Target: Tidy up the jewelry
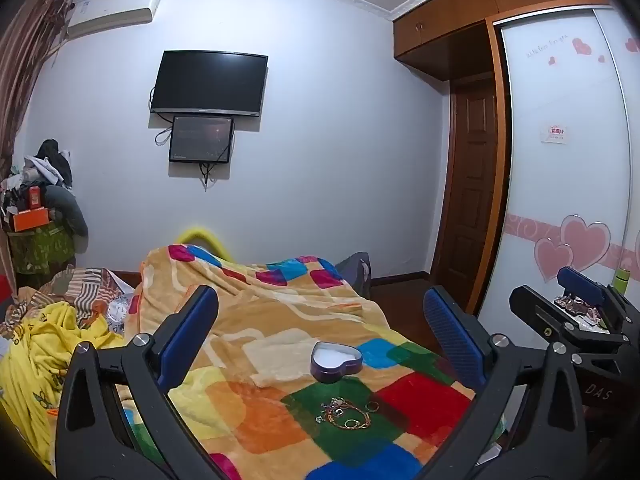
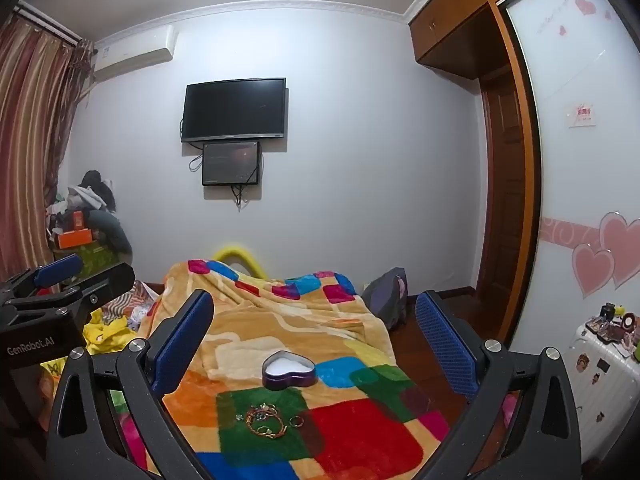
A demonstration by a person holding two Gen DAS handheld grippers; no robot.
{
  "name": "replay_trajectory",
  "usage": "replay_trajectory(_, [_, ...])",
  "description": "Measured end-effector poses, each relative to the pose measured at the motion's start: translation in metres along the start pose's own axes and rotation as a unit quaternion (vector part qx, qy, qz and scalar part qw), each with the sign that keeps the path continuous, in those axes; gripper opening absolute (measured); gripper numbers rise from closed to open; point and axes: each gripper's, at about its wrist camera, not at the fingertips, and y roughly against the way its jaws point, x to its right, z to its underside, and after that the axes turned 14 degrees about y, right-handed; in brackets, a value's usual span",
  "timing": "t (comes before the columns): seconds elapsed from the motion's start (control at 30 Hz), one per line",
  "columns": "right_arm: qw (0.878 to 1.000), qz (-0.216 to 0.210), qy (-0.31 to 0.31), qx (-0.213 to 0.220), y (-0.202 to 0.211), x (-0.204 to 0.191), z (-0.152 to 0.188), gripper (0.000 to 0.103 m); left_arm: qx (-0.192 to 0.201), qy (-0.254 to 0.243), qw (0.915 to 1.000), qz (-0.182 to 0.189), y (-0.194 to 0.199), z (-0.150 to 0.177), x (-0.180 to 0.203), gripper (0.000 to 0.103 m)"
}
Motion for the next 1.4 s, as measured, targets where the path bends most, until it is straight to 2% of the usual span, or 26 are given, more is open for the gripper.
replay_trajectory(0.77, [1.0,-0.007,-0.004,-0.018,-0.0048,-0.0044,0.0029,0.101,-0.023,-0.005,0.9997,-0.009,-0.0057,0.0043,-0.0017,0.103])
replay_trajectory(1.4, [1.0,-0.009,-0.008,-0.021,-0.0051,-0.003,0.0022,0.101,-0.024,-0.006,0.9997,-0.01,-0.006,0.0061,-0.0007,0.103])
